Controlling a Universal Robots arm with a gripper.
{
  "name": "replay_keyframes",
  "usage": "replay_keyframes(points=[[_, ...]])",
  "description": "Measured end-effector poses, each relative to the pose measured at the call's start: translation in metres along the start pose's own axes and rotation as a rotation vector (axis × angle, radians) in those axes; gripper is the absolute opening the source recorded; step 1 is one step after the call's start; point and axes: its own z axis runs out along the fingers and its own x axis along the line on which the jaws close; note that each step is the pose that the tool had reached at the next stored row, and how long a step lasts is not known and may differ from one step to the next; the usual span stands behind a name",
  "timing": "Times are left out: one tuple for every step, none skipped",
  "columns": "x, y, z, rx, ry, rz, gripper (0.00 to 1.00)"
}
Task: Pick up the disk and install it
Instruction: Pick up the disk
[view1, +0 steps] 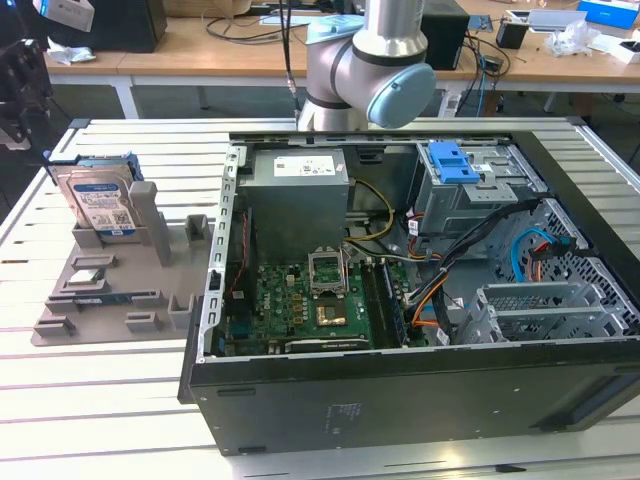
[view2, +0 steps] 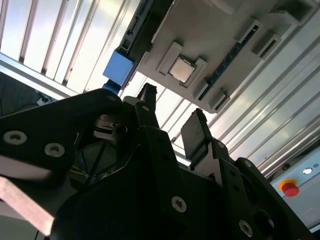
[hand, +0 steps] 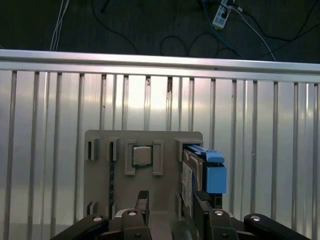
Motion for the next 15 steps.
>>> replay_keyframes(points=[[-0.0005, 0.0000, 0.0004, 0.0000, -0.0001, 0.000, 0.48], [-0.0012, 0.0000, 0.0011, 0.0000, -0.0001, 0.000, 0.48], [-0.0015, -0.0001, 0.0014, -0.0001, -0.0001, 0.000, 0.48], [-0.0019, -0.0001, 0.0019, 0.0000, -0.0001, 0.000, 0.48], [-0.0026, -0.0002, 0.0026, 0.0000, -0.0001, 0.000, 0.48], [-0.0029, -0.0002, 0.0031, 0.0001, -0.0001, 0.000, 0.48], [-0.0032, -0.0002, 0.0035, 0.0001, -0.0001, 0.000, 0.48], [-0.0036, -0.0003, 0.0041, 0.0001, -0.0001, 0.000, 0.48], [-0.0039, -0.0003, 0.0045, 0.0000, -0.0001, 0.000, 0.48], [-0.0042, -0.0003, 0.0050, 0.0001, -0.0001, 0.000, 0.48], [-0.0044, -0.0003, 0.0053, 0.0001, -0.0001, 0.000, 0.48], [-0.0045, -0.0004, 0.0056, 0.0000, -0.0001, 0.000, 0.48], [-0.0046, -0.0004, 0.0059, 0.0000, -0.0001, 0.000, 0.48], [-0.0047, -0.0004, 0.0062, 0.0000, 0.0000, 0.000, 0.48], [-0.0049, -0.0004, 0.0067, -0.0001, 0.0000, 0.000, 0.48]])
